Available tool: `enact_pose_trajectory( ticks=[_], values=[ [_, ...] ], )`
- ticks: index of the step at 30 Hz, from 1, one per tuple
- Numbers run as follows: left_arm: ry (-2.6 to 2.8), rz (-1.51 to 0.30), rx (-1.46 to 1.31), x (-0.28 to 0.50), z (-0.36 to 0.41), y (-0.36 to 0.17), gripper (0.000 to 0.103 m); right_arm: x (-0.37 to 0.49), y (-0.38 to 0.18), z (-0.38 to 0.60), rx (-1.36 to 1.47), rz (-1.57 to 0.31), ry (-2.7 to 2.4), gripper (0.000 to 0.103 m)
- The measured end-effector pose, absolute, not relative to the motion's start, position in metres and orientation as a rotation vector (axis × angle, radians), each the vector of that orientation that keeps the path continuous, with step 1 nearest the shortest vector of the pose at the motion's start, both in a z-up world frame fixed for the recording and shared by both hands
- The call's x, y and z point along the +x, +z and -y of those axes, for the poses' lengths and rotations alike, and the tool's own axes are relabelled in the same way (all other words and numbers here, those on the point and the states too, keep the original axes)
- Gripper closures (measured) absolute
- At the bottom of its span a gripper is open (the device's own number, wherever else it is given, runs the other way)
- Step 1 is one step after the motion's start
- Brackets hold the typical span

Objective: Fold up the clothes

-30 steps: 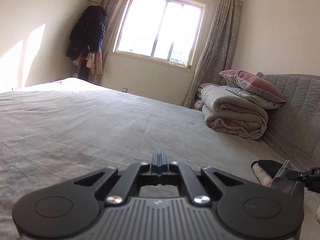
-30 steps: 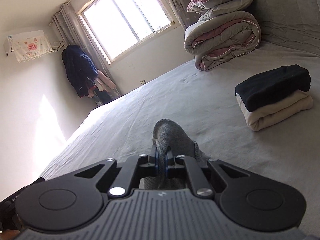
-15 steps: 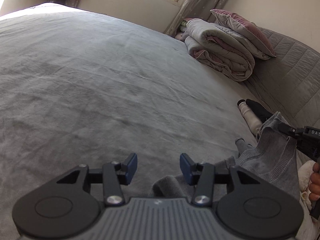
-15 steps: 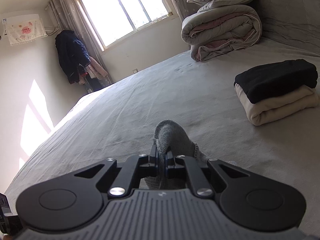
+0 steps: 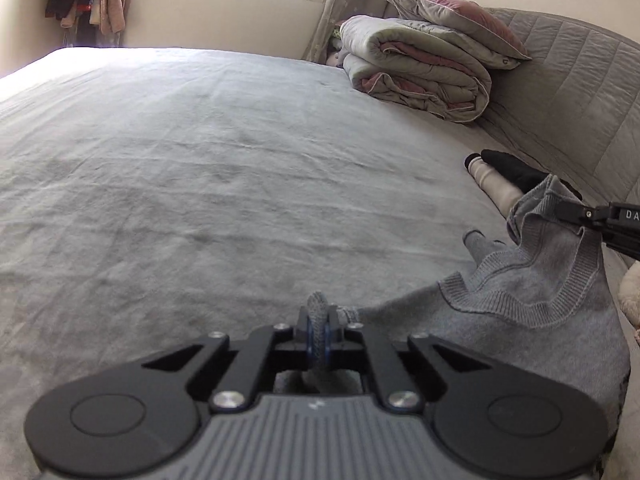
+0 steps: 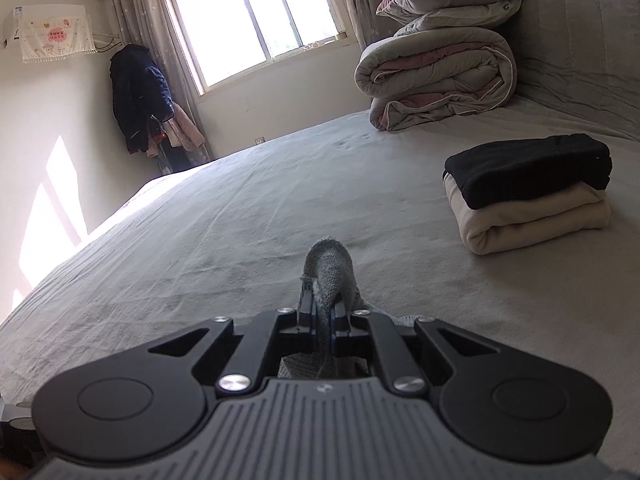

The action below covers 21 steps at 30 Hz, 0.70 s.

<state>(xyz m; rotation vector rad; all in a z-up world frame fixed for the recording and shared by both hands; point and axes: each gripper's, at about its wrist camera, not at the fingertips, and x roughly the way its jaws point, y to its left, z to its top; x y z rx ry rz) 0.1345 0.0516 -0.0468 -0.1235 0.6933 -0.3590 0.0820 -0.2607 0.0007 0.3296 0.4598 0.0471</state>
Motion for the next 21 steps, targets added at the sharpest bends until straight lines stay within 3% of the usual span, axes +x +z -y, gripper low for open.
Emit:
enact_pose_trajectory(
  ticks=[10, 21],
  values=[
    [-0.135, -0.495, -0.107, 0.176, -0.079, -0.003, 0.098, 0.136, 0.019, 0.238, 0.293, -0.406, 0.021, 0.095],
    [-0.008, -0.537, -0.056, 0.235, -0.091, -0.043, 0.098, 0.203, -0.018, 0.207, 0.165, -0.42, 0.008, 0.095]
  ],
)
